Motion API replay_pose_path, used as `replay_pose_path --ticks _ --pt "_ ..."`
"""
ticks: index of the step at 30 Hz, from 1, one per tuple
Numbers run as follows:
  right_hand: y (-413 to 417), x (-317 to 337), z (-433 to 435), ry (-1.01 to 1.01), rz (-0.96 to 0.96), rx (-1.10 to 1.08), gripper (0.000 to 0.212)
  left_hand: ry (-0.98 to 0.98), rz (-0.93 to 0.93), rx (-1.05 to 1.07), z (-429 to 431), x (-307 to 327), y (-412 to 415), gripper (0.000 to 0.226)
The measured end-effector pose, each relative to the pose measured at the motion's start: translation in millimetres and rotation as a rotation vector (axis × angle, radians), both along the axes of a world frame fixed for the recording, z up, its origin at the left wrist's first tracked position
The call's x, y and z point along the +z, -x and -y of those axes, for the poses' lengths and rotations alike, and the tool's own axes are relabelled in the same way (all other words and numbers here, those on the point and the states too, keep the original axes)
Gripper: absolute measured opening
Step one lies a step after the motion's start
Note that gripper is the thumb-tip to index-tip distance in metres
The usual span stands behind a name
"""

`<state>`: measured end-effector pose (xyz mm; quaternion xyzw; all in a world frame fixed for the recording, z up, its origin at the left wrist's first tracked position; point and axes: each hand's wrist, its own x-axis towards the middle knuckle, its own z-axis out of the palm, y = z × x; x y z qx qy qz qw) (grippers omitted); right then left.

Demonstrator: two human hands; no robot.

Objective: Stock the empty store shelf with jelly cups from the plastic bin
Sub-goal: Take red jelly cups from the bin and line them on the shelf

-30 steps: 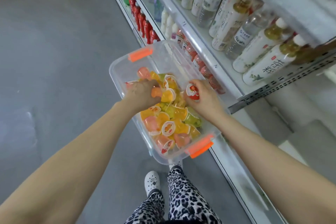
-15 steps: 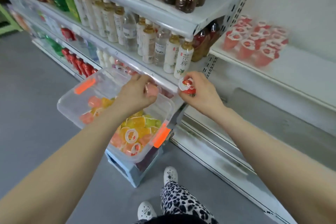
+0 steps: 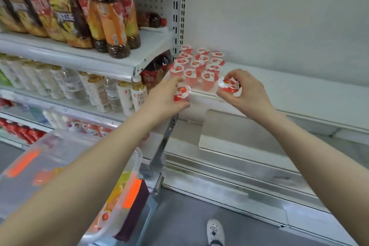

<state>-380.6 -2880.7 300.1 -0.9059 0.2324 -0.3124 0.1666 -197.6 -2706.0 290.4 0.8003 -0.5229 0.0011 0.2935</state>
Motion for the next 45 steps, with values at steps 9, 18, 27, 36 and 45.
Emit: replay_pose_path --ticks 9,18,27,36,45 --pt "6.6 20.4 118.3 -0.178 -0.038 -0.129 0.029 0.056 0.025 -0.007 118.8 29.7 14.8 0.058" --pt "-49.6 0.7 207.8 -0.182 -0.183 -0.026 0.029 0.112 0.041 0.105 200.0 34.7 10.5 0.05" --pt "-89.7 -15.0 250.4 -0.189 -0.257 0.047 0.031 0.062 -0.019 0.225 237.0 28.8 -4.9 0.053" --pt "-102.6 -17.1 270.7 -0.163 -0.233 0.077 0.033 0.012 0.052 0.209 256.7 29.6 -7.2 0.051" --pt "-84.2 -4.5 292.4 0.105 -0.319 0.243 0.036 -0.022 0.232 0.16 276.6 33.4 1.8 0.055"
